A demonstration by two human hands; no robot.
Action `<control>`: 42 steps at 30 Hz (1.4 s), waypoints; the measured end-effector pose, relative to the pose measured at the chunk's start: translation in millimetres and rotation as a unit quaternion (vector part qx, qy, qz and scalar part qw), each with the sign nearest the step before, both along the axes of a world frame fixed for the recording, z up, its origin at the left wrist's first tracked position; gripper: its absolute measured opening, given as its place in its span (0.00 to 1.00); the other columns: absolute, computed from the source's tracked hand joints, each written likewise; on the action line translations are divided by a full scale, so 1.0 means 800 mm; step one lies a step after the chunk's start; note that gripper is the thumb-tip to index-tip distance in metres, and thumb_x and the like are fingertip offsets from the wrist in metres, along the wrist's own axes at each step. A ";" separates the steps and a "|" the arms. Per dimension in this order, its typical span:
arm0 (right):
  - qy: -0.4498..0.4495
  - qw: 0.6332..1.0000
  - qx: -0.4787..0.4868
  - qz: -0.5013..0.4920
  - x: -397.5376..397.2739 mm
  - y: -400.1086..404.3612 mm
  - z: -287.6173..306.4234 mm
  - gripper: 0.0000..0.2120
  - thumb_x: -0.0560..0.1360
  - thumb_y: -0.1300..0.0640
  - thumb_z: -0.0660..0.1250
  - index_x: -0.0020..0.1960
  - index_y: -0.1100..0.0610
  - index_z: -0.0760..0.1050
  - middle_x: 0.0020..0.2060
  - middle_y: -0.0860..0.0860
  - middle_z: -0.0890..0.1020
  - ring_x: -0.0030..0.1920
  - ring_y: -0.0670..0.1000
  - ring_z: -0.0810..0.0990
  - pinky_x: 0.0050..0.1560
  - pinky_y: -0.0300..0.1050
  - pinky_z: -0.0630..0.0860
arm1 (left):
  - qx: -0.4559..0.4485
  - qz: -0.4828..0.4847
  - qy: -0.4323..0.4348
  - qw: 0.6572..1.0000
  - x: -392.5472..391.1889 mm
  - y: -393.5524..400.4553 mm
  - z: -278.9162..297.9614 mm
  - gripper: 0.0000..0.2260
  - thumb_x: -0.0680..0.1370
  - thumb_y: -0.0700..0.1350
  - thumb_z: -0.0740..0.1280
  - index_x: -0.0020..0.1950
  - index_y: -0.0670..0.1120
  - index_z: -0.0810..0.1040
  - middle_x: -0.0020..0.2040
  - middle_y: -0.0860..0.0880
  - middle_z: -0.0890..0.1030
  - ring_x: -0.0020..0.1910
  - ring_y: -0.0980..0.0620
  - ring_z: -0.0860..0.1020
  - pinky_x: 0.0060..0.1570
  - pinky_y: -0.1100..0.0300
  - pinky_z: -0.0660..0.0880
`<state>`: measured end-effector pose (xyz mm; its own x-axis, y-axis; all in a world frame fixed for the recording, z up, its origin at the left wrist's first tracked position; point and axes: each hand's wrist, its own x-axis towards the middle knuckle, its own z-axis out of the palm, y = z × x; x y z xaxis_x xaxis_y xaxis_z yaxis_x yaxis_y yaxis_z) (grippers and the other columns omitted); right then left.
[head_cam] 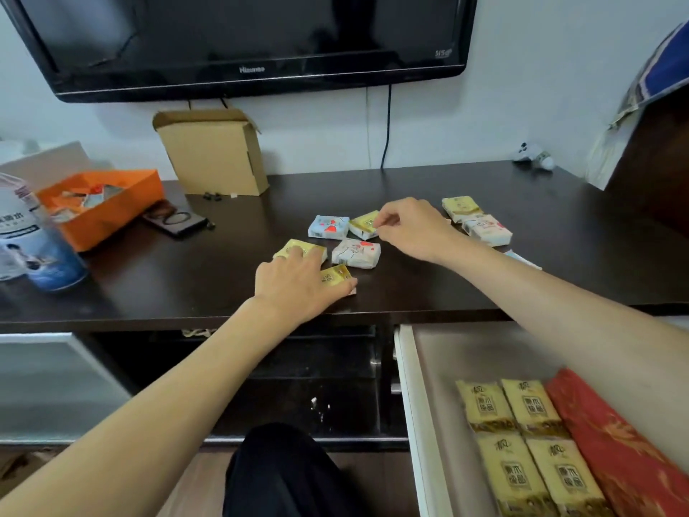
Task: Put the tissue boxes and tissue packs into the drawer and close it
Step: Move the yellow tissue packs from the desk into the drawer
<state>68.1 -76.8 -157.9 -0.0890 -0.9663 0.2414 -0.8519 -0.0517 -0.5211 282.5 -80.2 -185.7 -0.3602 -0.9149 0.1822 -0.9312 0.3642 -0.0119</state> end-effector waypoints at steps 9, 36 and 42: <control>-0.003 0.993 0.014 0.118 0.080 -0.040 -0.004 0.10 0.81 0.56 0.65 0.58 0.52 0.84 0.55 0.48 0.85 0.56 0.50 0.82 0.60 0.56 0.79 | 0.066 -0.004 0.033 0.997 0.082 -0.006 0.000 0.20 0.72 0.67 0.64 0.57 0.57 0.71 0.55 0.51 0.75 0.46 0.46 0.75 0.41 0.53 0.67; 0.186 0.953 0.077 0.226 0.094 -0.026 0.004 0.42 0.70 0.47 0.78 0.79 0.50 0.64 0.66 0.46 0.74 0.58 0.44 0.75 0.56 0.44 0.75 | 0.086 -0.001 0.157 0.984 0.127 -0.012 -0.003 0.39 0.69 0.63 0.73 0.75 0.47 0.67 0.69 0.48 0.75 0.65 0.46 0.74 0.60 0.51 0.72; 0.143 0.969 0.070 0.189 0.037 0.051 0.007 0.41 0.68 0.56 0.77 0.78 0.47 0.64 0.58 0.40 0.70 0.49 0.38 0.70 0.46 0.26 0.66 | 0.110 -0.081 0.184 0.973 0.093 0.032 0.013 0.41 0.68 0.54 0.77 0.77 0.45 0.64 0.69 0.49 0.74 0.65 0.49 0.73 0.62 0.57 0.70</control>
<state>97.4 -36.1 -152.6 0.3296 -0.9416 0.0691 -0.8962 -0.3350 -0.2910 356.6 -54.9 -175.3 -0.4496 -0.8833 0.1327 -0.7883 0.4622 0.4062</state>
